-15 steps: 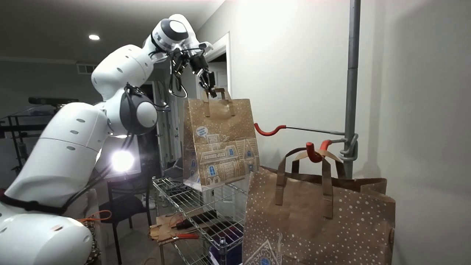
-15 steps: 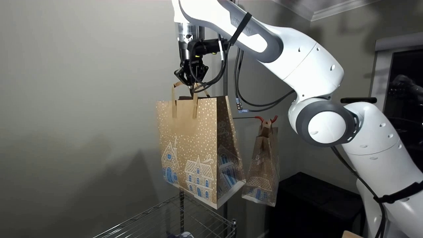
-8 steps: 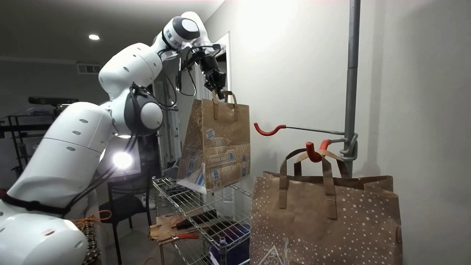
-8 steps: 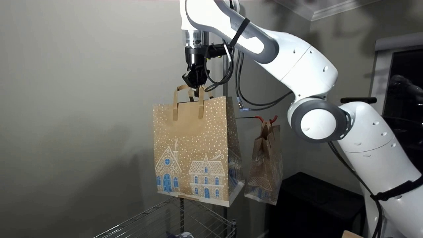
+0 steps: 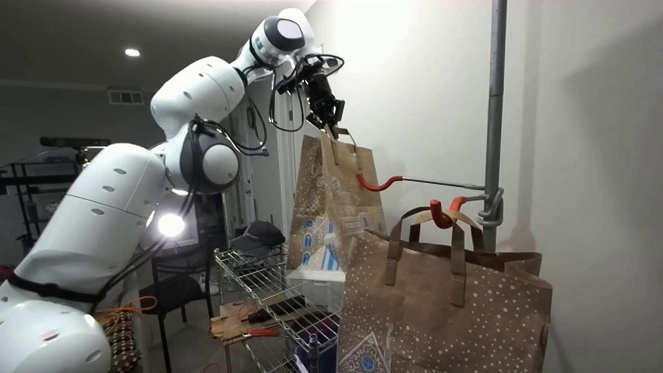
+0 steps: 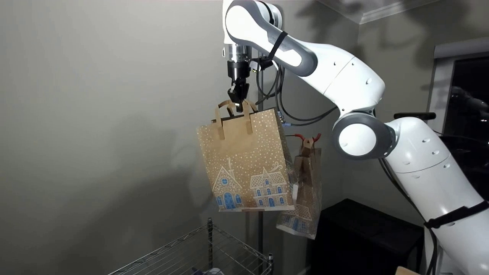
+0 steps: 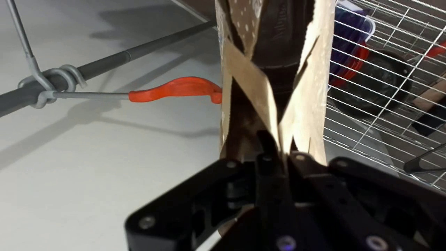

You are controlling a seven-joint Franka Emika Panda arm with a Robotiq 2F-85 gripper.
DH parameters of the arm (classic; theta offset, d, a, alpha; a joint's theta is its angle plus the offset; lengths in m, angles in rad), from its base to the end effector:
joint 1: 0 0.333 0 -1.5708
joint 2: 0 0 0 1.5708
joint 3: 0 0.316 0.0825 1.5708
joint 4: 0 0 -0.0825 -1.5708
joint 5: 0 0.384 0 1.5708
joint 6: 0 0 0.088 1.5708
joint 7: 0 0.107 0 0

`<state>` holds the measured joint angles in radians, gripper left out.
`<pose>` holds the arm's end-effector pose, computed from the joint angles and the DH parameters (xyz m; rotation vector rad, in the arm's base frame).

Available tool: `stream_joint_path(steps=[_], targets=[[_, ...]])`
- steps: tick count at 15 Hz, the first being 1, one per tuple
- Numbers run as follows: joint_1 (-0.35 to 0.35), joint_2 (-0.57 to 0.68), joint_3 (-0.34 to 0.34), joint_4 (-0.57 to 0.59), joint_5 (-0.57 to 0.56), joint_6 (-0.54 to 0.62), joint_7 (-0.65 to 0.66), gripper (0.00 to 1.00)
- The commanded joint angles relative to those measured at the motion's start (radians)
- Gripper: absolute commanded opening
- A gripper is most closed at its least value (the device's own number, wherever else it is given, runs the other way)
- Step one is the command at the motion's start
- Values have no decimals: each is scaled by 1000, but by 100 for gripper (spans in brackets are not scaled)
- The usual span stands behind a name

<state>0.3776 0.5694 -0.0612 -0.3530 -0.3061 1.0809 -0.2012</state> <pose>0.5728 0.1656 0.7672 2.8036 0.5145 0.2569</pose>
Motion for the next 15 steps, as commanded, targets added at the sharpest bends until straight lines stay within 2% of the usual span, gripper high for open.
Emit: stream_joint_path(steps=[1,8,11,15], targets=[[-86,-13,27,-30,50,50,-113,0],[-242,22,83,-38,185,125,-247,0],[-275,38,103,-51,219,100,-326,0],[-280,74,117,-20,227,87,-400,0]])
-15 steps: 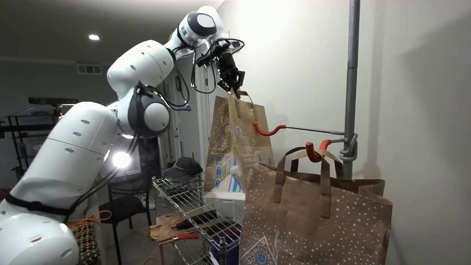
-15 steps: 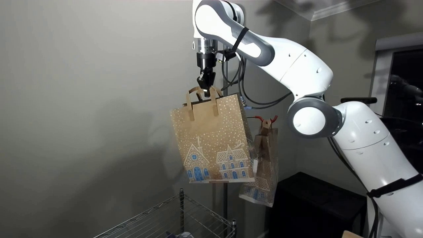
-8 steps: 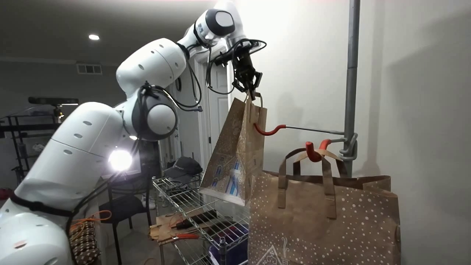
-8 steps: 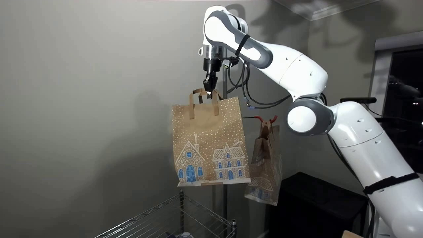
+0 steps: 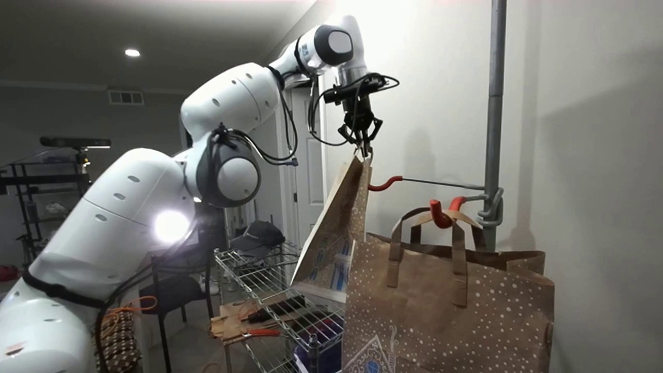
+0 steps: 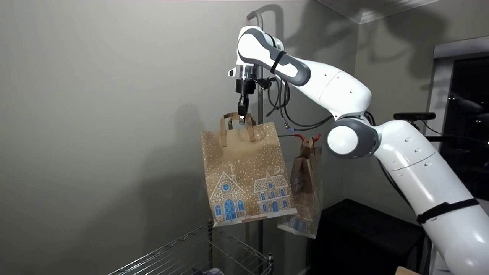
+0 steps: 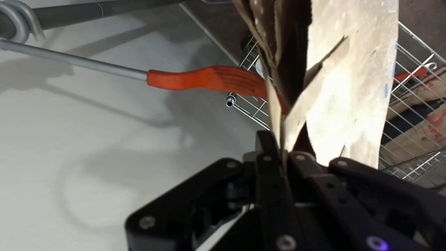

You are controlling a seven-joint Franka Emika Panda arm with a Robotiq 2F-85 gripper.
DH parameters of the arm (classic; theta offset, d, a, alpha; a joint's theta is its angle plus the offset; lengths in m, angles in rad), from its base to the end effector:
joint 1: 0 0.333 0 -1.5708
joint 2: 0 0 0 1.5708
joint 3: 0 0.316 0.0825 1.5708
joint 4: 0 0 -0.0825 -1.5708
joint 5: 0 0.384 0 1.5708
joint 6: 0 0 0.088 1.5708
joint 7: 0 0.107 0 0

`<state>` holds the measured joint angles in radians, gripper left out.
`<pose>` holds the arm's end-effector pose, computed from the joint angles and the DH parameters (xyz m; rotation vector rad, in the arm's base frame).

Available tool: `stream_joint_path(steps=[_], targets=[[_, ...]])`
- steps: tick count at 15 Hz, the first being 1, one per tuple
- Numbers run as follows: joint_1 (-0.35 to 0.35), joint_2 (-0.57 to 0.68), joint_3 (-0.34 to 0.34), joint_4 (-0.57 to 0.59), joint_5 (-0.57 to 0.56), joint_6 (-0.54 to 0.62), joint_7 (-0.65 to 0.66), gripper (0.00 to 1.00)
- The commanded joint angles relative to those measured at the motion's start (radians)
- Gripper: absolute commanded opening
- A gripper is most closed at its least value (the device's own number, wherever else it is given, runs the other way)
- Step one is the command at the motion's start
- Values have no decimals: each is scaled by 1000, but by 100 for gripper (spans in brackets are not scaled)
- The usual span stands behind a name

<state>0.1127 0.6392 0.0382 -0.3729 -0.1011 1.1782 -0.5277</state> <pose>0.6372 0.0695 0.7203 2.8895 0.9299 0.2280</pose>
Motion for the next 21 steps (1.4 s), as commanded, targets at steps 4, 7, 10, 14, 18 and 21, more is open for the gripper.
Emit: stream_joint_path(steps=[4,7,10,14,18,21], targets=[[6,9,9,-3,1,-11,-96,0],[22,8,2,-5,-7,-24,-66,0],[37,9,3,-3,2,-33,-6,0],[58,7,6,-1,11,-45,112,0],[67,10,6,-10,3,-28,101,2],[65,11,6,-9,3,-28,101,2]])
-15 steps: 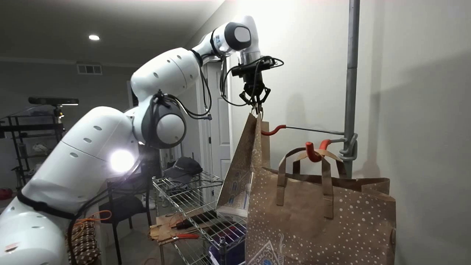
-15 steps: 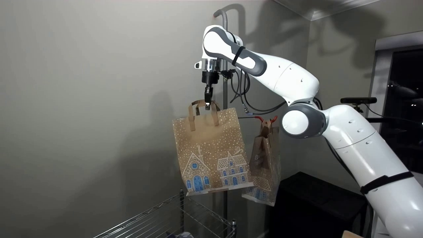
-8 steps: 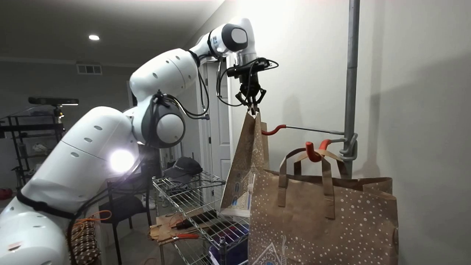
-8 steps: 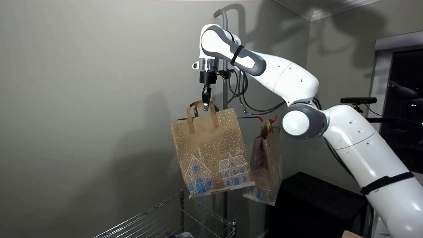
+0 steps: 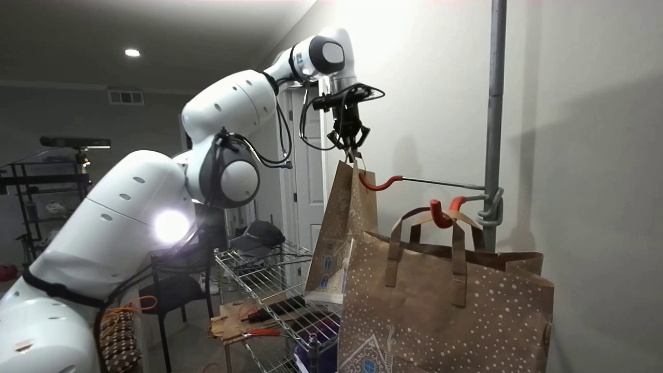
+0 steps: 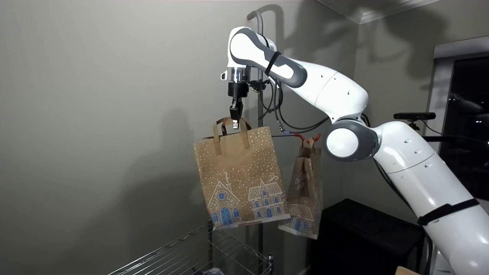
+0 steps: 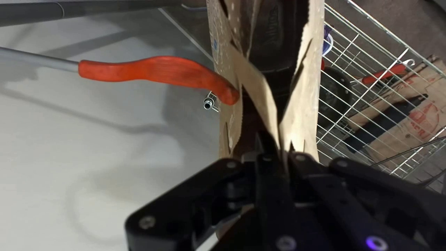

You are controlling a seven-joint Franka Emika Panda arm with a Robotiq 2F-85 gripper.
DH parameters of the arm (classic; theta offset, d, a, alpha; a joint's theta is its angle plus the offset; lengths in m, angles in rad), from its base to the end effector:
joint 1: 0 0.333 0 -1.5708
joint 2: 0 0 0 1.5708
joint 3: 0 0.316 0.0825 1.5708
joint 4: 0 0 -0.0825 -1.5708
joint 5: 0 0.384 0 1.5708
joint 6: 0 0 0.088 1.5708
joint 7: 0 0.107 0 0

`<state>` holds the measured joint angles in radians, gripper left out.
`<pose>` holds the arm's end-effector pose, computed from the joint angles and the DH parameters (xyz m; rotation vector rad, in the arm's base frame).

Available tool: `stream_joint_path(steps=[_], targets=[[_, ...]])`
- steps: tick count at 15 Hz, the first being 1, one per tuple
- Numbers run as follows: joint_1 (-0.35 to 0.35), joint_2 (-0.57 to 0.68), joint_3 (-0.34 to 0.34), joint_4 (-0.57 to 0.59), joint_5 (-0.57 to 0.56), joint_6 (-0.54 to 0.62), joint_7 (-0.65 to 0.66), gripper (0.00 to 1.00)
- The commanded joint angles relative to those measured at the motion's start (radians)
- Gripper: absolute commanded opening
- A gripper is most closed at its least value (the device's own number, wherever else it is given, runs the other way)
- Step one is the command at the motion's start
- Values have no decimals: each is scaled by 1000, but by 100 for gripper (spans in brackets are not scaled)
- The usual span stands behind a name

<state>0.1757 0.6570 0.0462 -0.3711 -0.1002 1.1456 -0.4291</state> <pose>0.6345 0.1123 0.7062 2.9304 0.8953 0.1687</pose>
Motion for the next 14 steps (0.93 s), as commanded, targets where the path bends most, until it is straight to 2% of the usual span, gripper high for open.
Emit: stream_joint_path(steps=[1,14], targets=[[1,-6,-2,-11,2,4,2,2],[8,-3,0,-7,4,17,6,0]])
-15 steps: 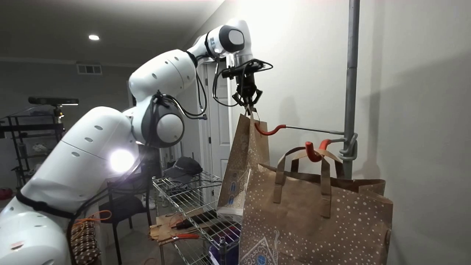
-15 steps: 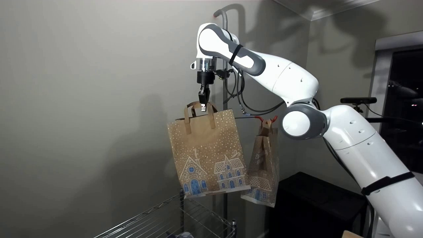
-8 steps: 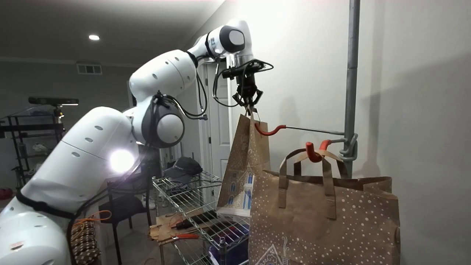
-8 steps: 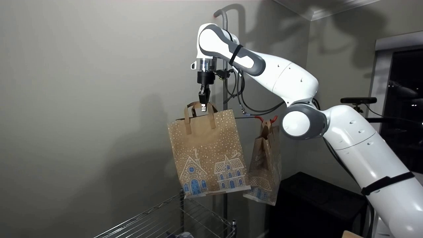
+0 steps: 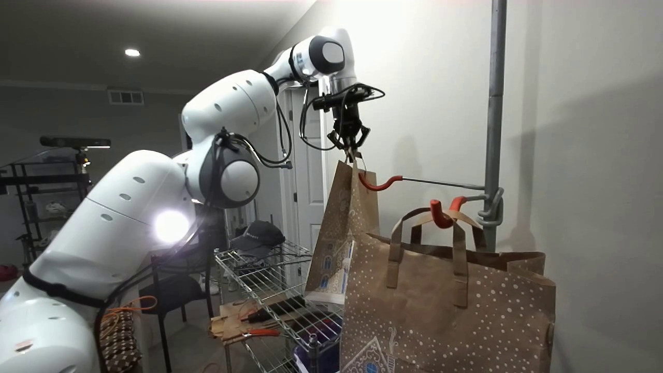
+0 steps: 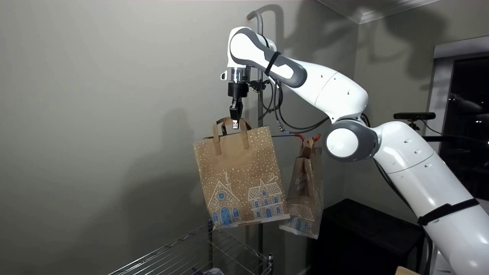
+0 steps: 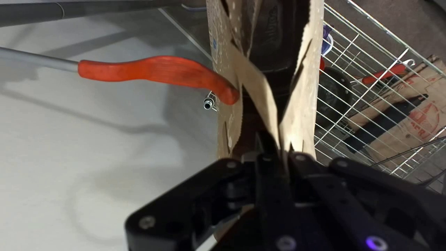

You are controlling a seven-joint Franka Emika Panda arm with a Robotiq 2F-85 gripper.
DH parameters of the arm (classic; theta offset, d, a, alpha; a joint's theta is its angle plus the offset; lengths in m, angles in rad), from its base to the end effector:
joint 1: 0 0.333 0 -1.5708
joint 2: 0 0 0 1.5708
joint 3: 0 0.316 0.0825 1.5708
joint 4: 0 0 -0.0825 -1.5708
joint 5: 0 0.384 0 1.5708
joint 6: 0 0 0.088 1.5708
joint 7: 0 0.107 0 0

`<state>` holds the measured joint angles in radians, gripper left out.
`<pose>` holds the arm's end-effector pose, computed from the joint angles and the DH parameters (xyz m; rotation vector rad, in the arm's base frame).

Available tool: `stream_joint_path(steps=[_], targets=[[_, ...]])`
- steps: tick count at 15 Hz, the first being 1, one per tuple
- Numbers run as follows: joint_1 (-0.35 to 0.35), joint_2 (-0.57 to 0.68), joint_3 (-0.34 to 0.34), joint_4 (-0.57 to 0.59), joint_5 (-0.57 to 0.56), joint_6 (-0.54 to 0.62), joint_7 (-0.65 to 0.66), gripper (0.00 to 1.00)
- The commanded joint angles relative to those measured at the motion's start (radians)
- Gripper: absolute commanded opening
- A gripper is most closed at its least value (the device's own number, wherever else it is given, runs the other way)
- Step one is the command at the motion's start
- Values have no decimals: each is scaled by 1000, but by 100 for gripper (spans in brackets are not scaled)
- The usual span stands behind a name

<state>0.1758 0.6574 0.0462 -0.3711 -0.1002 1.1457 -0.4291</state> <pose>0.6347 0.1124 0.7060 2.9304 0.8954 0.1683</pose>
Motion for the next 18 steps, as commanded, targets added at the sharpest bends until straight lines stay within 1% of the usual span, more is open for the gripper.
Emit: stream_joint_path(steps=[1,3,5,7,9,10,12,14,16,18], targets=[[10,0,6,-2,17,32,37,1],[22,-11,18,-2,38,23,102,1],[53,-40,27,-19,52,-15,167,1],[95,-52,19,-32,36,-65,238,1],[122,-49,26,-40,54,-122,343,1],[129,-30,40,-38,79,-125,384,1],[132,35,52,20,118,-129,469,1],[126,45,63,5,156,-121,539,1],[123,58,68,-1,183,-129,585,1],[126,58,72,2,201,-141,598,1]])
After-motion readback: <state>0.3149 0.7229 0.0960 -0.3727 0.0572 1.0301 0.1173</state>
